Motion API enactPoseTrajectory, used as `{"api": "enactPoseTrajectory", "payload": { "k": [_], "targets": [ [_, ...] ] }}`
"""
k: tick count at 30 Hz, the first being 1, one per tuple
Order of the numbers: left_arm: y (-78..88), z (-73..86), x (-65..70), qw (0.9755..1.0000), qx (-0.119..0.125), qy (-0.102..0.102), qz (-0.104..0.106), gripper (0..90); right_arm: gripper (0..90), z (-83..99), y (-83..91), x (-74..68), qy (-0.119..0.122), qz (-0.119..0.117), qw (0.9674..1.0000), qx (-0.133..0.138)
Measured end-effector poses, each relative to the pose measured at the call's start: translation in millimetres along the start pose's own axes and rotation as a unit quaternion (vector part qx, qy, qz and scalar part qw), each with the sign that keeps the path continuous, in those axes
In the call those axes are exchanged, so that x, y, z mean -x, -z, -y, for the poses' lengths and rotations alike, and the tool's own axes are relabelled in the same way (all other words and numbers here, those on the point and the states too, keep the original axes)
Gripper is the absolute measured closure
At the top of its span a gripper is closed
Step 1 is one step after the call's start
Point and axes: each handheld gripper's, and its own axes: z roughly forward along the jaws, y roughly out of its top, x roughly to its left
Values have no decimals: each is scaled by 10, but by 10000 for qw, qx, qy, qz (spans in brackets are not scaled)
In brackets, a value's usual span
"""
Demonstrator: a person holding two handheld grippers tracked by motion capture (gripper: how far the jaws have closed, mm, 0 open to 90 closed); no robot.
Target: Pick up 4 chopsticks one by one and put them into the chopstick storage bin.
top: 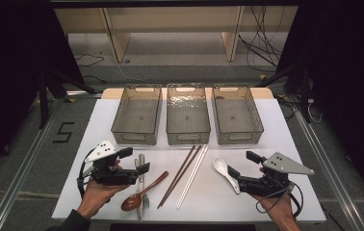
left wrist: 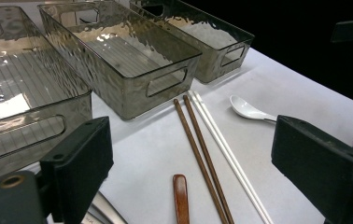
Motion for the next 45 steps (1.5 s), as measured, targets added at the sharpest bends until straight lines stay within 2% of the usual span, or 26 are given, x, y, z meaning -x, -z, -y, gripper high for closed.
{"api": "enactPoseTrajectory", "payload": {
  "k": [10, 12, 16, 22, 26, 32, 35, 38, 43, 45],
  "targets": [
    [-27, -2, 5, 10000, -70, 29, 8, 120, 206, -12, 13, -11, 15, -25, 10000, 26],
    [-32, -10, 8, 9999, -101, -22, -24, 120, 207, -15, 14, -13, 18, -29, 10000, 31],
    [-52, -35, -2, 9999, -165, 26, -30, 121, 208, -18, 14, -13, 10, -36, 10000, 18],
    [-126, -93, -15, 9989, -447, 88, -125, 130, 213, -19, 6, -5, 26, 10, 10000, -49],
    [-231, -134, -3, 9968, -760, 137, -180, 130, 217, -20, -8, -6, 50, 34, 9999, -95],
    [-481, -220, 61, 9891, -1435, -13, -318, 156, 217, -19, -20, -11, 42, 21, 9999, -164],
    [-615, -264, 77, 9826, -1826, -63, -330, 168, 218, -17, -27, 0, 30, 14, 9998, -193],
    [-722, -272, 93, 9793, -1985, -87, -396, 195, 219, -19, -27, 1, 23, -19, 9998, -212],
    [-896, -295, 125, 9741, -2239, -64, -293, 208, 219, -19, -30, -7, 28, -79, 9997, -238],
    [-993, -305, 147, 9695, -2432, -166, -245, 224, 219, -18, -33, -6, 35, -90, 9996, -254]
  ]
}}
